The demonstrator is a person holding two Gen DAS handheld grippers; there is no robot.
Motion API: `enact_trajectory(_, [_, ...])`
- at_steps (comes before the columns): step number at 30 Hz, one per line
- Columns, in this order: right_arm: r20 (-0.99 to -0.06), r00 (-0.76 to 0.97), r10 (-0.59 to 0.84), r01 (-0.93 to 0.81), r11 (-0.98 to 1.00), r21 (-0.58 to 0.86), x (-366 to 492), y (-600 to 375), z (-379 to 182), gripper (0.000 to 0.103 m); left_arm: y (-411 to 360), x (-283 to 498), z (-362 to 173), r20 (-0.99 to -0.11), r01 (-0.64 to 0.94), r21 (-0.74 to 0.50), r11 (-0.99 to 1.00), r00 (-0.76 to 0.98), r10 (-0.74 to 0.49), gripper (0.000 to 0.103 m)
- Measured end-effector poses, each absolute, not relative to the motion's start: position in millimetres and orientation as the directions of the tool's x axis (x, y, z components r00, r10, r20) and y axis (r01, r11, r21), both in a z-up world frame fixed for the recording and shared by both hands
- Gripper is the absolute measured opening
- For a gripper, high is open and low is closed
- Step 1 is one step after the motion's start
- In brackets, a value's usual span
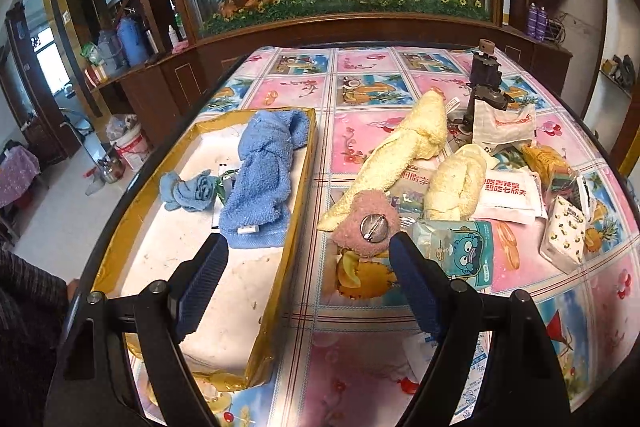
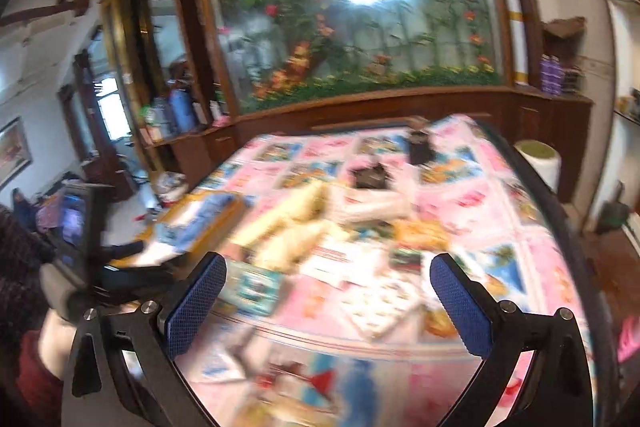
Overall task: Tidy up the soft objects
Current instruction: 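Move both tools back over the items on the table, then grasp the desiccant packet with the left tool while the right tool grasps the blue cartoon packet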
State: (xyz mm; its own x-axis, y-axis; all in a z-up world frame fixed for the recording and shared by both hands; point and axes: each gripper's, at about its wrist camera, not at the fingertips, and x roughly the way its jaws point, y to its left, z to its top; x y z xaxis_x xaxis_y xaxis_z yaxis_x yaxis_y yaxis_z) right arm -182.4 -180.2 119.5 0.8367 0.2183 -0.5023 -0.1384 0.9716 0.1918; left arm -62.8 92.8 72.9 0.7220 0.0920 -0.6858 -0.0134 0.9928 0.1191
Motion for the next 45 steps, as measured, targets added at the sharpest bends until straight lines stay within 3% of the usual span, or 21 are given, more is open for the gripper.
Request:
enact_trajectory(6, [-0.626, 0.767, 0.143, -0.008, 0.977, 0.212, -177, -229, 74, 0.103, 81, -63, 67, -0.720, 0.072, 0.040, 0.997, 0.693, -0.021, 0.083])
enact_trajectory(18, [-0.650, 0.714, 0.259, -0.053, 0.946, 0.319, -169, -221, 55, 0.103, 58, -61, 36, -0.818, 0.153, -0.112, 0.982, 0.547, -0.178, 0.083])
enact_trajectory(25, [-0.669, 0.689, 0.277, -0.050, 0.940, 0.338, -164, -218, 44, 0.103, 46, -90, 21, -0.845, 0.188, -0.115, 0.975, 0.498, -0.195, 0.083])
enact_trajectory(32, [-0.674, 0.673, 0.305, -0.069, 0.933, 0.354, -162, -206, 49, 0.103, 18, -89, 7, -0.840, 0.240, -0.013, 0.971, 0.525, -0.141, 0.083])
enact_trajectory(33, [-0.662, 0.675, 0.327, -0.089, 0.926, 0.366, -162, -202, 54, 0.103, 18, -91, 7, -0.831, 0.248, -0.010, 0.969, 0.537, -0.146, 0.080])
enact_trajectory(34, [-0.648, 0.677, 0.350, -0.117, 0.920, 0.374, -163, -195, 61, 0.103, 18, -93, 9, -0.820, 0.257, -0.009, 0.966, 0.551, -0.154, 0.062])
enact_trajectory(37, [-0.595, 0.666, 0.450, -0.255, 0.887, 0.386, -164, -159, 89, 0.103, 25, -97, 15, -0.801, 0.281, -0.051, 0.958, 0.562, -0.207, 0.047])
enact_trajectory(39, [-0.560, 0.663, 0.496, -0.332, 0.866, 0.374, -166, -132, 107, 0.103, 34, -100, 24, -0.779, 0.310, -0.122, 0.943, 0.559, -0.284, 0.023])
enact_trajectory(42, [-0.549, 0.663, 0.510, -0.362, 0.859, 0.361, -161, -113, 117, 0.103, 55, -104, 39, -0.742, 0.308, -0.182, 0.934, 0.581, -0.336, 0.022])
enact_trajectory(45, [-0.597, 0.646, 0.476, -0.350, 0.879, 0.323, -146, -106, 106, 0.103, 81, -106, 48, -0.719, 0.278, -0.234, 0.932, 0.596, -0.358, 0.022])
